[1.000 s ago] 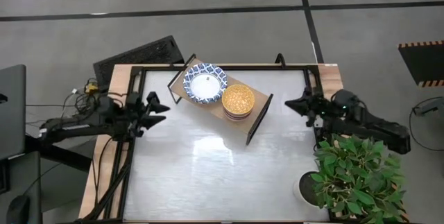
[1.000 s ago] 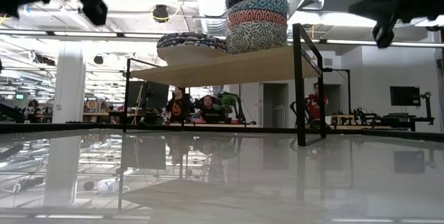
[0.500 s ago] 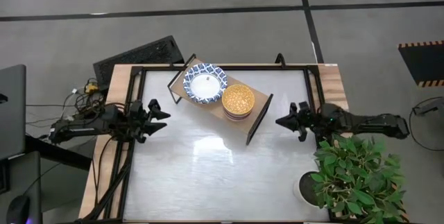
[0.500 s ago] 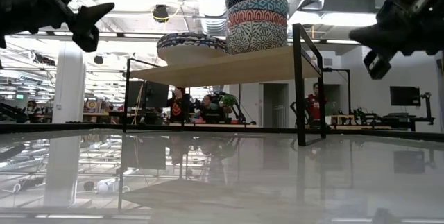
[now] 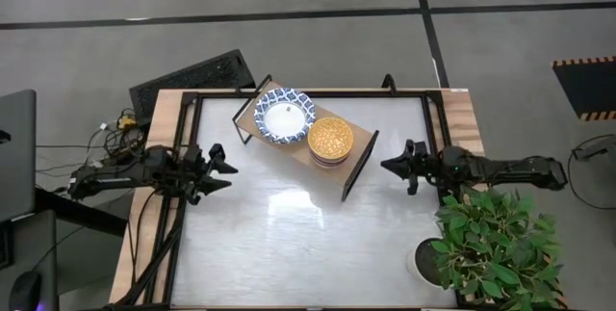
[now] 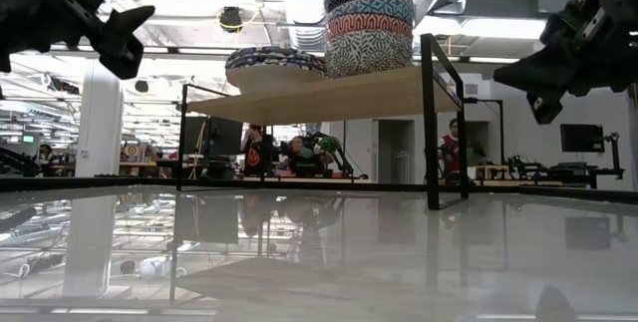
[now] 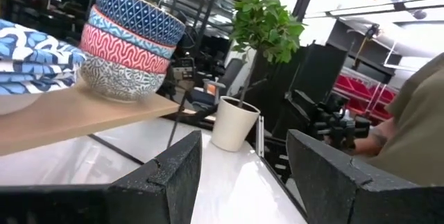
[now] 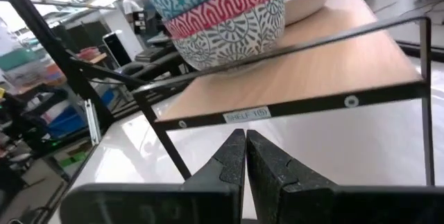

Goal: Place and stack bowls onto a shelf
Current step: Return to Home Position

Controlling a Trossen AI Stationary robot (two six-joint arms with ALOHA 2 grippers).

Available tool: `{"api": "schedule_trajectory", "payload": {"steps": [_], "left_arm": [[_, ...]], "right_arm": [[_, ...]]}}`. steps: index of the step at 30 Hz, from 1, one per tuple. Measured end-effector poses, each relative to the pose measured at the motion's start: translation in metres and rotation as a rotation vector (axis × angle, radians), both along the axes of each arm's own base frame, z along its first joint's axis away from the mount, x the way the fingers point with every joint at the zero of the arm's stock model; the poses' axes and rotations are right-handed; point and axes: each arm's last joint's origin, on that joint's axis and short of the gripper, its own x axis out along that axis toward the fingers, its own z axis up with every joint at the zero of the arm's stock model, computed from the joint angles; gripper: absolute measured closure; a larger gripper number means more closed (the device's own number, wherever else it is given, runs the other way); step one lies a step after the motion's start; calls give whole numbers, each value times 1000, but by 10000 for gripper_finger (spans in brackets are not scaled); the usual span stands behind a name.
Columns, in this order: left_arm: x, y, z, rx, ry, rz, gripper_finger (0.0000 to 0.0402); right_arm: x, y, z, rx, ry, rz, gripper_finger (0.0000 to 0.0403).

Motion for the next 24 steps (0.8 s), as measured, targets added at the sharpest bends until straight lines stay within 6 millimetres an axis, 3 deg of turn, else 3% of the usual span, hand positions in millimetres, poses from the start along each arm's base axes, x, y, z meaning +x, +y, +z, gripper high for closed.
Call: {"api": "schedule_trajectory", "payload": {"steps": [8,18,22,24], "left_arm": [[0,0,0,34,-8,-8,204],[-8,-14,1,142,-25,-533,204],[-5,-13,-3,118,18,-485,204],[-2,-8,-4,-23,73,-313,204]], "right_arm": [[0,0,-3,1,25,3,360],[0,0,-5,3,46,12,360],[0,0,-5,3,47,12,360],[0,0,-5,3,47,13,360]]}}
